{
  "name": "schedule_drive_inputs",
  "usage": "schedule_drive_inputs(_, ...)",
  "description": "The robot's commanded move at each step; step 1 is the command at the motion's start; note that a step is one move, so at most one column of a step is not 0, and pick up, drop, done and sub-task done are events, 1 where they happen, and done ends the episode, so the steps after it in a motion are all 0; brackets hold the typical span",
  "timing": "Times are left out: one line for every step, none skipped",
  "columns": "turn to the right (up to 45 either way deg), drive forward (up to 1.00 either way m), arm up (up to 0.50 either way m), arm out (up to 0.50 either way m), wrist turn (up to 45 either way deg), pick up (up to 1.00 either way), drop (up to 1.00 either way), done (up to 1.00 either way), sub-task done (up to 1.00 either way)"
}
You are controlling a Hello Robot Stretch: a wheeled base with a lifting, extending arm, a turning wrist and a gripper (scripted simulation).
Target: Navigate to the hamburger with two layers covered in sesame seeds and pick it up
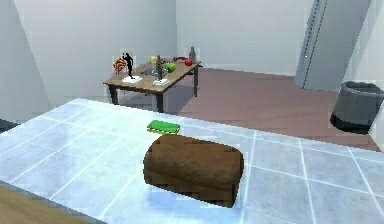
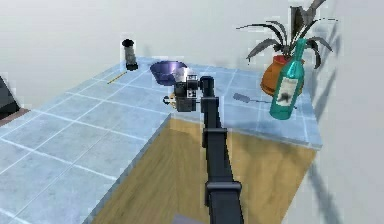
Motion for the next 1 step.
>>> schedule_drive_inputs(0.0, 0.00, 0.10, 0.00, 0.0, 0.00, 0.00, 0.00, 0.00)
